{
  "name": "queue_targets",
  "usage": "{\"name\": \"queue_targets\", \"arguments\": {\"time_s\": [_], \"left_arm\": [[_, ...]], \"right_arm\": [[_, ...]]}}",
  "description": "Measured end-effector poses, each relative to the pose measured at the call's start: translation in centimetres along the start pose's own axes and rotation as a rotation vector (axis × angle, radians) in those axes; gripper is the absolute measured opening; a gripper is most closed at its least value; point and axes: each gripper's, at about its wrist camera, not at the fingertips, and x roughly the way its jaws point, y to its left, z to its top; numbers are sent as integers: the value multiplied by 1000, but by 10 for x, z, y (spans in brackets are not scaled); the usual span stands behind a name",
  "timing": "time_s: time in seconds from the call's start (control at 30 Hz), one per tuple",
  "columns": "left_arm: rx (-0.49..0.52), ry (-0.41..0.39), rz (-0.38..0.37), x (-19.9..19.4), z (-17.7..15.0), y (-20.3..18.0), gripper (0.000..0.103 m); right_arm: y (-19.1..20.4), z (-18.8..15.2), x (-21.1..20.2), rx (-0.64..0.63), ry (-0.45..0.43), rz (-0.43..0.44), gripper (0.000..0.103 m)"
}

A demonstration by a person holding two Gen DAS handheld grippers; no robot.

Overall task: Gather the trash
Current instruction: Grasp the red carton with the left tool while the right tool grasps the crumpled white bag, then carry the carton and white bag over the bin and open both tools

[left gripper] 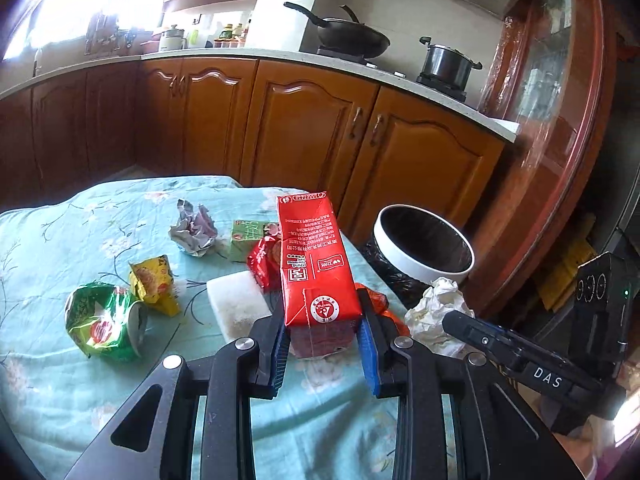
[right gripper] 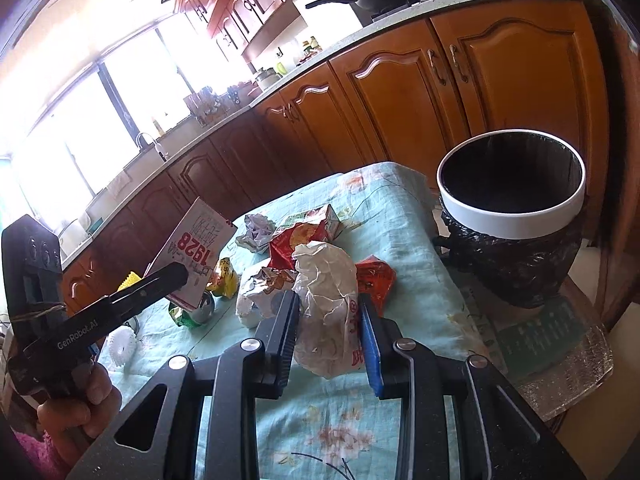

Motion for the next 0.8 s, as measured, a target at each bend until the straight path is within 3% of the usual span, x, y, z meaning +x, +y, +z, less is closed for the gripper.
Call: {"name": "queue_targets", "arguments": {"time_s": [0.33,0.8], "left_arm": [[64,29,-75,26,11,-37,29],[107,93,-154,99,46,-78,29]], "right_arm": [[-30,15,-19,46,-63,-55,30],[-90,52,-27,94,-109,-170,30]]}}
